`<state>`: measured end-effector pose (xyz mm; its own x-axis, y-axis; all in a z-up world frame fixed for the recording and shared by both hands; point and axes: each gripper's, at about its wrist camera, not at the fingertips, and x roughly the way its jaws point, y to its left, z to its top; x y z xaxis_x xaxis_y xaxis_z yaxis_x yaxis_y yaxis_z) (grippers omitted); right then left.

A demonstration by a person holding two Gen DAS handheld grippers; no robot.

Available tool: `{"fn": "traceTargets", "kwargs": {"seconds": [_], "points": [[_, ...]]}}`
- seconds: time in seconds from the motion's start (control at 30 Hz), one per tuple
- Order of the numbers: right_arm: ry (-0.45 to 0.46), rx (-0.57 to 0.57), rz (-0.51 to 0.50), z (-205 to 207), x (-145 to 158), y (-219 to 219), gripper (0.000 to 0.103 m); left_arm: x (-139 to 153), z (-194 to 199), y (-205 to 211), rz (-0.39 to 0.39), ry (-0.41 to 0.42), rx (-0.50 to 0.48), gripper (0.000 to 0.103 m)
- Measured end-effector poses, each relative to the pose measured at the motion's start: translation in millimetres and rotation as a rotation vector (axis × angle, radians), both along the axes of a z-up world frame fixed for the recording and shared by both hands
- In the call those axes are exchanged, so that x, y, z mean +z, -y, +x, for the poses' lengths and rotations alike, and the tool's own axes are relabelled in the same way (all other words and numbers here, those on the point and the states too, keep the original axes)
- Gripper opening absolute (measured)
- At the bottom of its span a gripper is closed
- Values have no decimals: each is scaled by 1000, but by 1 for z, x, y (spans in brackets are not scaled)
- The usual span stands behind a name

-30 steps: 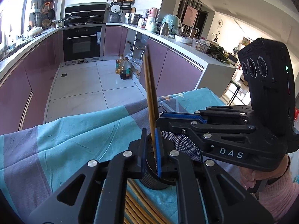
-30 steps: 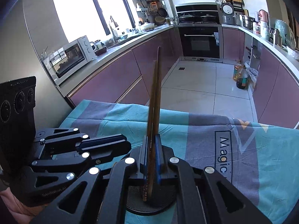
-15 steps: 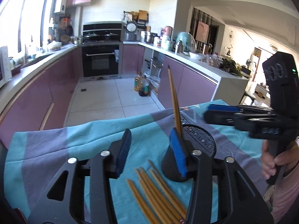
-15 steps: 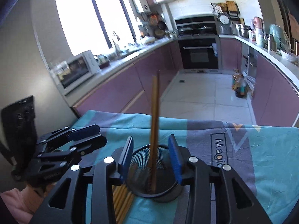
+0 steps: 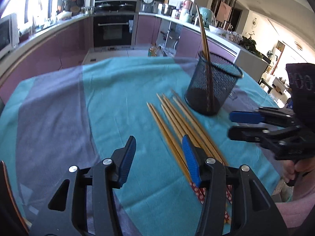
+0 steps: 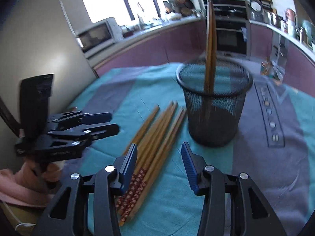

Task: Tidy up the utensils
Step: 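Withdraw both grippers from the cup back over the chopstick row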

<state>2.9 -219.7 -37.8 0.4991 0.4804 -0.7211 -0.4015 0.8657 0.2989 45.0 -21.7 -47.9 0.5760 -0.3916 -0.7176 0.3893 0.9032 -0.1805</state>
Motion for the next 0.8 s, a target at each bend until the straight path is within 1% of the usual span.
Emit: {"fn": "traceTargets", "kwargs": {"seconds": [0.1, 0.13, 0.23, 0.3, 0.4, 0.47, 0.57, 0.7, 0.8], "points": [[-24, -29, -17, 5, -13, -2, 41, -16, -6, 4, 14, -21, -9, 48], [-32, -31, -8, 6, -15, -2, 40, -19, -8, 6, 19, -25, -15, 48], [-23, -47, -51, 5, -20, -7, 38, -26, -10, 16, 27, -33, -34, 48], [-27, -48, -50, 2, -23, -10, 36, -30, -11, 20, 40, -34, -40, 47], [-21, -58, -66, -1, -25, -15, 34, -34, -11, 23, 48, -42, -47, 44], [-21, -62, -71, 0, -26, -15, 30, -35, -10, 23, 52, -49, -45, 42], [-23, -65, -74, 1, -27, -15, 28, -38, -9, 20, 42, -59, -43, 38], [-21, -64, -91, 0, -27, -15, 28, -40, -9, 16, 34, -64, -44, 38], [-18, -66, -107, 0, -27, -15, 27, -41, -8, 19, 48, -60, -47, 37]]}}
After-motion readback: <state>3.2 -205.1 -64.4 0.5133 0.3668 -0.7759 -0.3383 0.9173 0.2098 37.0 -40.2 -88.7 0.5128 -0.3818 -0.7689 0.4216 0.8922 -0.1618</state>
